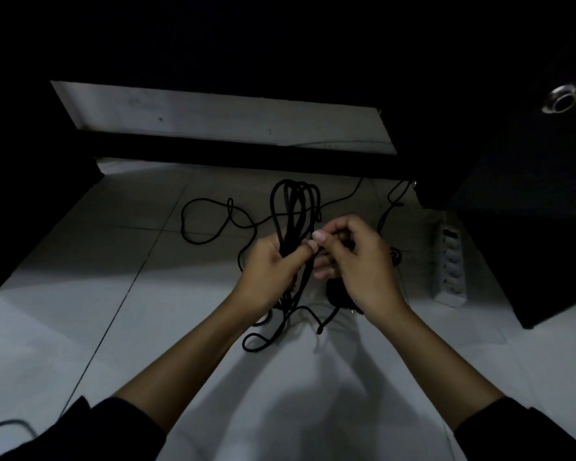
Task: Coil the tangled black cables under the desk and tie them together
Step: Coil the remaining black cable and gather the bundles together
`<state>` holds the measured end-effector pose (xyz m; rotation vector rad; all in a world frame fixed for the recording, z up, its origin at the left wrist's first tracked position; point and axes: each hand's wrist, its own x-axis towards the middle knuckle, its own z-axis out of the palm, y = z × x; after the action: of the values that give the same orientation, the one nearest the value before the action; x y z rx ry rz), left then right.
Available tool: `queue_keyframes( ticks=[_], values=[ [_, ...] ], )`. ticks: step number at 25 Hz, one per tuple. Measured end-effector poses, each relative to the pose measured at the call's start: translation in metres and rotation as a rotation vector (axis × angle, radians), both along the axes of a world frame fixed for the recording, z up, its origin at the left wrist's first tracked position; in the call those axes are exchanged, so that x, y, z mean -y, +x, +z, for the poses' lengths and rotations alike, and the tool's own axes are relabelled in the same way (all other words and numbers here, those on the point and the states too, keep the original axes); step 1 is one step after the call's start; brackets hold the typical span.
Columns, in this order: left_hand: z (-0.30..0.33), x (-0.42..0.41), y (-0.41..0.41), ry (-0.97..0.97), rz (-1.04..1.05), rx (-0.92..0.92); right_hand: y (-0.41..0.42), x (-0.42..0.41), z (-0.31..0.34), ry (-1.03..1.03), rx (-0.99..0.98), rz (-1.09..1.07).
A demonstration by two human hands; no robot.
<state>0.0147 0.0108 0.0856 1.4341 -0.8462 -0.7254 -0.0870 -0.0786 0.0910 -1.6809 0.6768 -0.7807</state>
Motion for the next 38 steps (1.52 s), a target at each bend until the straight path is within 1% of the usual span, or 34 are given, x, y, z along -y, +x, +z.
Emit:
queue_keyframes(
  ticks=[3, 6, 8, 10, 11, 12, 13, 15, 17, 19, 20, 23, 25, 26, 29, 32, 33, 35, 37, 38],
  values=[
    [0.002, -0.001, 0.007, -0.012, 0.052, -0.038, -0.008, 0.012, -0.004, -0.102, -0.066, 0.005],
    [0.009, -0.004, 0.015, 0.048, -0.012, -0.072, -0.014, 0.024, -0.009, -0.217, -0.088, 0.068],
    [0.011, -0.005, 0.015, 0.026, -0.037, -0.198, -0.015, 0.030, -0.017, -0.399, -0.189, 0.050],
    [0.015, -0.003, 0.018, -0.073, -0.031, -0.398, -0.018, 0.031, -0.032, -0.640, -0.368, 0.008],
    [0.017, -0.001, 0.021, -0.130, -0.016, -0.468, -0.021, 0.029, -0.040, -0.728, -0.439, 0.020],
    [0.020, 0.001, 0.026, -0.171, 0.008, -0.504, -0.024, 0.027, -0.049, -0.757, -0.488, 0.054],
    [0.022, 0.002, 0.030, -0.192, 0.034, -0.512, -0.029, 0.025, -0.056, -0.734, -0.521, 0.091],
    [0.023, 0.002, 0.036, -0.193, 0.063, -0.489, -0.037, 0.025, -0.058, -0.609, -0.553, 0.132],
    [0.019, 0.001, 0.037, -0.181, 0.059, -0.472, -0.039, 0.024, -0.053, -0.537, -0.546, 0.201],
    [0.014, 0.002, 0.034, -0.159, 0.048, -0.463, -0.029, 0.015, -0.041, -0.578, -0.483, 0.274],
    [0.013, 0.002, 0.032, -0.149, 0.040, -0.466, -0.023, 0.007, -0.035, -0.566, -0.441, 0.308],
    [0.017, 0.005, 0.027, -0.144, 0.007, -0.502, -0.008, -0.006, -0.031, -0.396, -0.349, 0.400],
    [0.019, 0.005, 0.029, -0.145, 0.004, -0.484, -0.007, -0.005, -0.035, -0.262, -0.294, 0.412],
    [0.019, 0.005, 0.030, -0.139, 0.006, -0.455, -0.009, -0.002, -0.037, -0.228, -0.290, 0.403],
    [0.017, 0.000, 0.036, -0.139, 0.003, -0.385, -0.019, 0.010, -0.043, -0.251, -0.378, 0.395],
    [0.016, -0.002, 0.036, -0.090, -0.019, -0.339, -0.027, 0.016, -0.049, -0.160, -0.402, 0.409],
    [0.016, -0.001, 0.035, -0.079, -0.025, -0.348, -0.028, 0.017, -0.053, -0.179, -0.445, 0.435],
    [0.016, 0.002, 0.035, -0.080, -0.023, -0.397, -0.029, 0.019, -0.060, -0.306, -0.595, 0.507],
    [0.014, 0.003, 0.034, -0.081, -0.021, -0.415, -0.031, 0.021, -0.067, -0.460, -0.717, 0.522],
    [0.012, 0.003, 0.034, -0.076, -0.029, -0.416, -0.032, 0.022, -0.069, -0.504, -0.756, 0.516]
  ],
)
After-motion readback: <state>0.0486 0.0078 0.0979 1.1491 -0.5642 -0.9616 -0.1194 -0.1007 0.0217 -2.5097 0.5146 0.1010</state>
